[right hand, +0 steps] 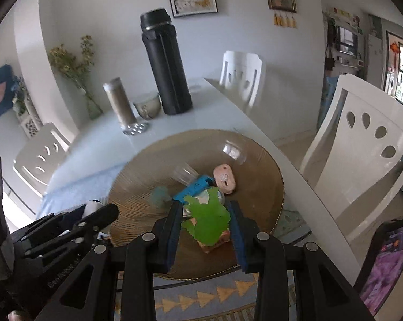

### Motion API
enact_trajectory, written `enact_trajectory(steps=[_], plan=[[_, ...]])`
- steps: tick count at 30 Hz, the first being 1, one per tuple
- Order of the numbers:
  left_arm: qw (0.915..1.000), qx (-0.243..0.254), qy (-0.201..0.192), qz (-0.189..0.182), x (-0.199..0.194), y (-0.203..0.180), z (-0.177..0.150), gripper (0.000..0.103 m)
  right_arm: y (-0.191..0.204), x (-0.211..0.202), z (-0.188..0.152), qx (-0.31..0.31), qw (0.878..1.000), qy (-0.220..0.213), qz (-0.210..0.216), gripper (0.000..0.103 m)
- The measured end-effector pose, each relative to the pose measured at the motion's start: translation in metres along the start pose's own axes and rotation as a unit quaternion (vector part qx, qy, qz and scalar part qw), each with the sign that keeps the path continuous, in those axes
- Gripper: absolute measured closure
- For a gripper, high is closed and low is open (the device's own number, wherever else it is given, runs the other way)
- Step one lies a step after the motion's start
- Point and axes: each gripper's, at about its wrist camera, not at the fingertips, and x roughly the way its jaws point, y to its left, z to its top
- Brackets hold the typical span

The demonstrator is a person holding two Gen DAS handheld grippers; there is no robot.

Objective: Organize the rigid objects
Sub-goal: 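Carry both items over the woven bowl and open both tools to release, then withdraw both tools back toward the remaining figurines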

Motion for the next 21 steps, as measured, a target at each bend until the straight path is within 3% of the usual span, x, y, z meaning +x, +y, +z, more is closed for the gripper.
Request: enact_trajectory(steps=[4, 5, 6, 7, 8, 9, 13, 19, 21], plan=[[0.9999, -0.005, 0.011, -0.011, 0.008, -0.001, 0.0, 0.074, -0.006, 0.007, 0.005, -0.001, 0.999, 0.0, -0.034, 0.069], [0.9998, -0.005, 0.015, -0.013, 0.008, -0.001, 0.001, 0.06, -0.005, 0.007, 0.006, -0.005, 0.999, 0.001, -0.049, 0.068], [0.9996, -0.006, 0.021, -0.017, 0.007, -0.001, 0.002, 0.048, -0.003, 0.007, 0.009, -0.01, 0.998, 0.0, -0.06, 0.061], [0.9994, -0.01, 0.024, -0.021, 0.005, 0.0, 0.004, 0.046, -0.002, 0.007, 0.01, -0.013, 0.998, -0.001, -0.068, 0.054], [0.9995, -0.014, 0.017, -0.022, -0.001, 0.001, 0.004, 0.045, 0.0, 0.004, 0.014, -0.019, 0.996, -0.004, -0.083, 0.038], [0.9997, -0.014, 0.011, -0.017, -0.006, 0.003, 0.005, 0.045, 0.001, -0.002, 0.015, -0.021, 0.996, -0.014, -0.082, 0.037], [0.9995, -0.023, -0.018, -0.015, -0.042, 0.014, 0.003, 0.045, 0.01, -0.034, 0.015, -0.036, 0.996, -0.053, -0.064, 0.037], [0.9966, -0.036, -0.073, 0.017, -0.118, 0.035, -0.021, 0.045, 0.036, -0.064, -0.008, -0.053, 0.998, -0.041, -0.002, 0.036], [0.9944, -0.047, -0.087, 0.036, -0.147, 0.046, -0.038, 0.035, 0.05, -0.073, -0.022, -0.07, 0.997, -0.039, 0.018, 0.036]])
